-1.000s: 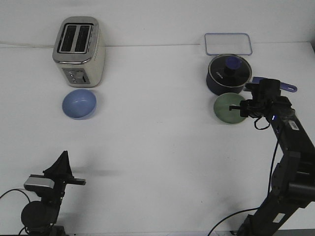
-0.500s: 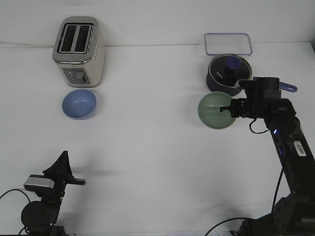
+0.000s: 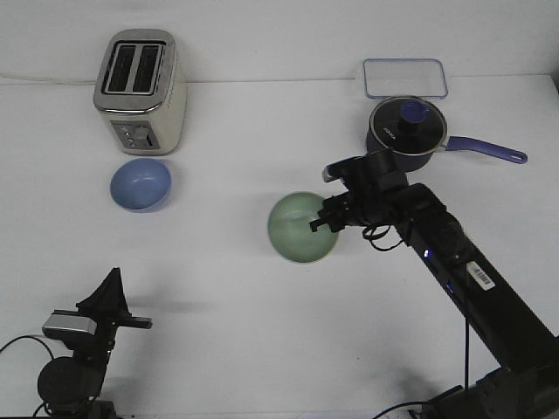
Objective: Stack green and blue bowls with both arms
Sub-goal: 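Lift the green bowl and carry it toward the table center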
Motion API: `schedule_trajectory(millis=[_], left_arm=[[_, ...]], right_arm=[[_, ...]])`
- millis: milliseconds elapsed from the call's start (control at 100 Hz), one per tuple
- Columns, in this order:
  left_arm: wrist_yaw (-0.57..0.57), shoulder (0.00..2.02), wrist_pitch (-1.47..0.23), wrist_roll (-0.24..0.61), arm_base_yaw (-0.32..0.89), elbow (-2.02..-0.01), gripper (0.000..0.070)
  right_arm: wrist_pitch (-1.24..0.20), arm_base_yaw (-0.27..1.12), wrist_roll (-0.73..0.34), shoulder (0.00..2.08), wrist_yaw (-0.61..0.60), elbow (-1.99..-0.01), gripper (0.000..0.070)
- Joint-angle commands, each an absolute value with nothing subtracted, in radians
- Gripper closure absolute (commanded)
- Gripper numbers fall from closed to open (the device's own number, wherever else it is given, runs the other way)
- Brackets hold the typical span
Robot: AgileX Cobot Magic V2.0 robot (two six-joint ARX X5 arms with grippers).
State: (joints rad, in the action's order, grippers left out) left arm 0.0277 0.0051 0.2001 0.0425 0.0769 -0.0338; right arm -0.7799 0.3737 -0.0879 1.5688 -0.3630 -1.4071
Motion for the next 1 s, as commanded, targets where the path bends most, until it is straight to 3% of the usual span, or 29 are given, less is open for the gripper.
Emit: schedule_trajectory(millis=[0, 340, 990], left_arm=[[0.025, 0.003, 0.21, 0.035, 0.077, -0.014, 0.0689], [0.025, 0.003, 0.21, 0.035, 0.077, -0.014, 0.0689], [0.025, 0.003, 0.21, 0.035, 0.077, -0.014, 0.0689]], right_arm=[[-0.756, 0.414, -0.128, 1.594, -0.36, -1.419, 0.0699], [-0.743, 0.525, -0.145, 1.708, -0.359, -1.419, 0.0699], [-0.698, 0.583, -0.153, 1.871, -0.335, -1.419, 0.0699]])
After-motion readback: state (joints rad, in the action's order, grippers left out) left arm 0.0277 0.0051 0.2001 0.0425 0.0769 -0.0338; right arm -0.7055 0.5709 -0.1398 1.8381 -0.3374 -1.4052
